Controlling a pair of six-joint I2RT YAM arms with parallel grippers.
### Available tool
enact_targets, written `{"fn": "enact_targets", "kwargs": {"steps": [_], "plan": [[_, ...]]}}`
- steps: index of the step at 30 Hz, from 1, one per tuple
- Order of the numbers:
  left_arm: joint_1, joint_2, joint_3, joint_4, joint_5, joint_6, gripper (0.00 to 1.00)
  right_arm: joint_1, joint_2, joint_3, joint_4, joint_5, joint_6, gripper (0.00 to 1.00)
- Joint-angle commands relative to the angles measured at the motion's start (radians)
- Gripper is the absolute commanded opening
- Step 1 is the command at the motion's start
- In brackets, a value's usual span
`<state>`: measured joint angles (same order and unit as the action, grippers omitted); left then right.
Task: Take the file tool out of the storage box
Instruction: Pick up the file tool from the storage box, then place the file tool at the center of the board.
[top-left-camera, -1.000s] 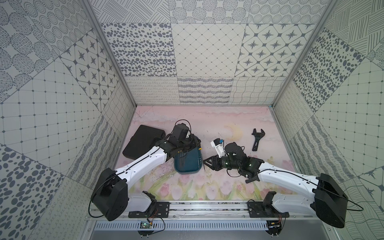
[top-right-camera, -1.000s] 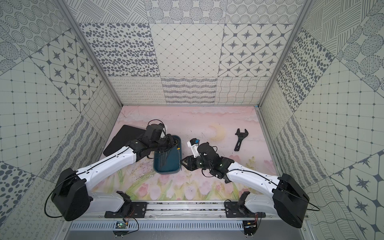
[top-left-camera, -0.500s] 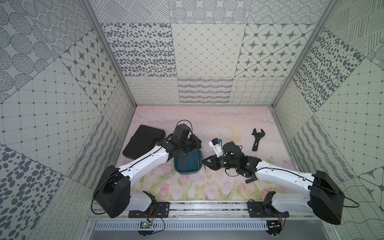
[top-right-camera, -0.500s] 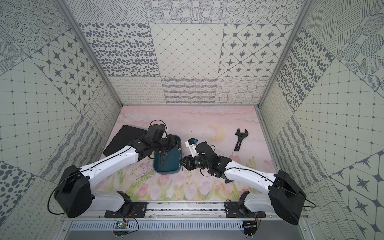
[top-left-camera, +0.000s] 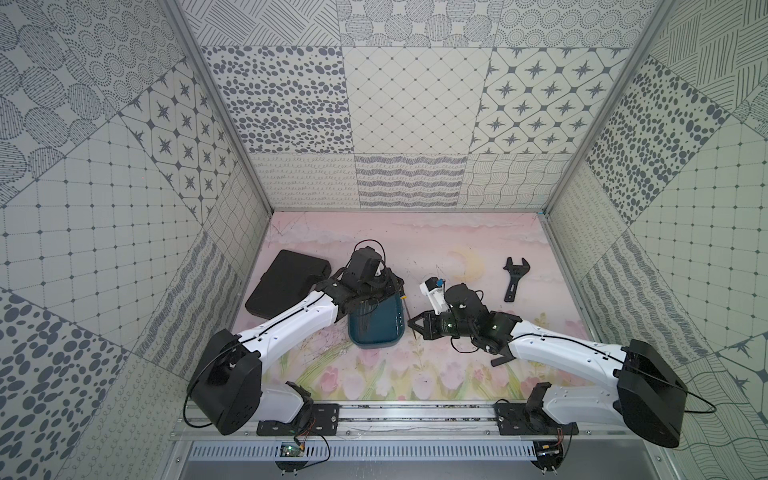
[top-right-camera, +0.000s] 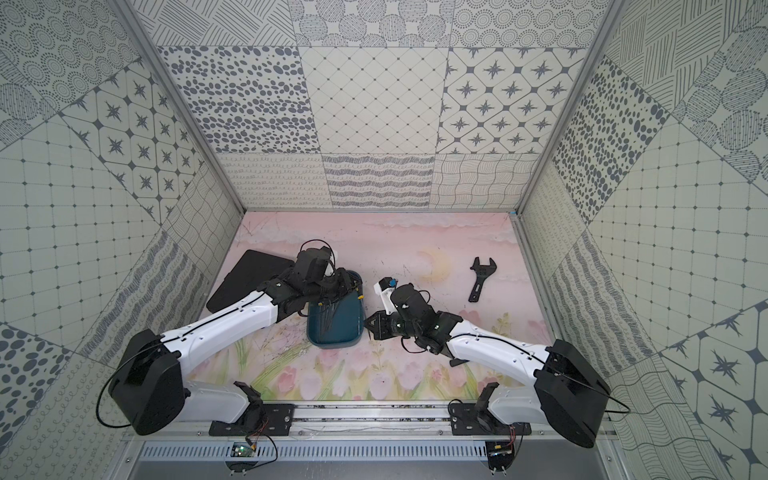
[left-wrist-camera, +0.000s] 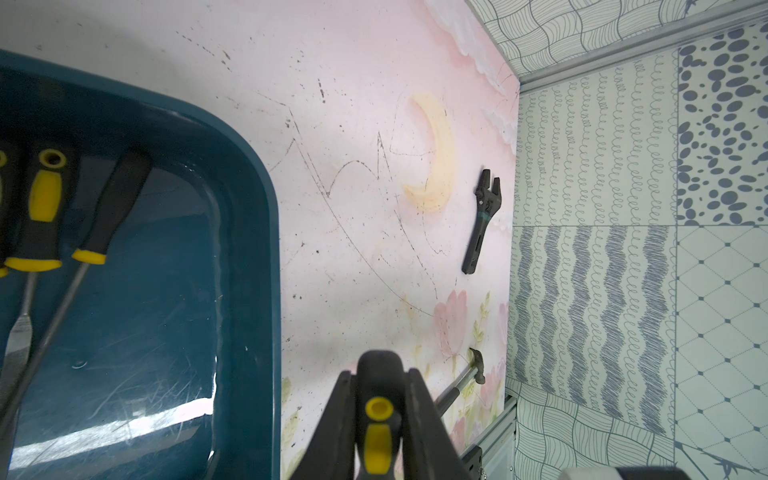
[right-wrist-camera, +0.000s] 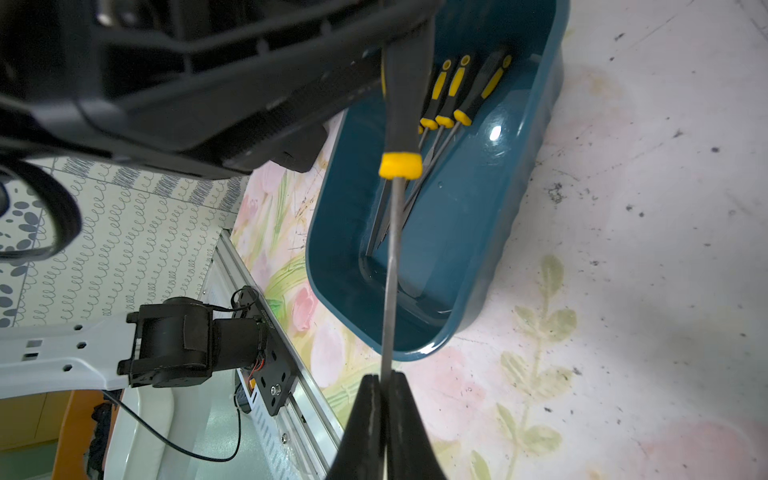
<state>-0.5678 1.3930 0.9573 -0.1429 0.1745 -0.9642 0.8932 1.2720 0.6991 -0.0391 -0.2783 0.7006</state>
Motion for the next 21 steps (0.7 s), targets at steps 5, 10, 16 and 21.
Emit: {"fn": "enact_targets", "kwargs": {"steps": [5,10,16,21], "plan": [[-0.008,-0.022,-0.005,0.104,0.002,0.045,0.18,0.012,-0.011,0.049,-0.024,0.065,-0.018,0.0],[-0.009,-0.027,0.037,0.063,-0.009,0.127,0.5,0.0,-0.045,0.053,-0.127,0.198,-0.029,0.0],[-0.008,-0.087,0.128,-0.122,-0.08,0.309,0.9,-0.103,-0.141,0.036,-0.316,0.29,-0.076,0.0],[-0.008,-0.108,0.17,-0.255,-0.108,0.414,0.99,-0.232,-0.193,0.043,-0.464,0.312,-0.14,0.0]]}}
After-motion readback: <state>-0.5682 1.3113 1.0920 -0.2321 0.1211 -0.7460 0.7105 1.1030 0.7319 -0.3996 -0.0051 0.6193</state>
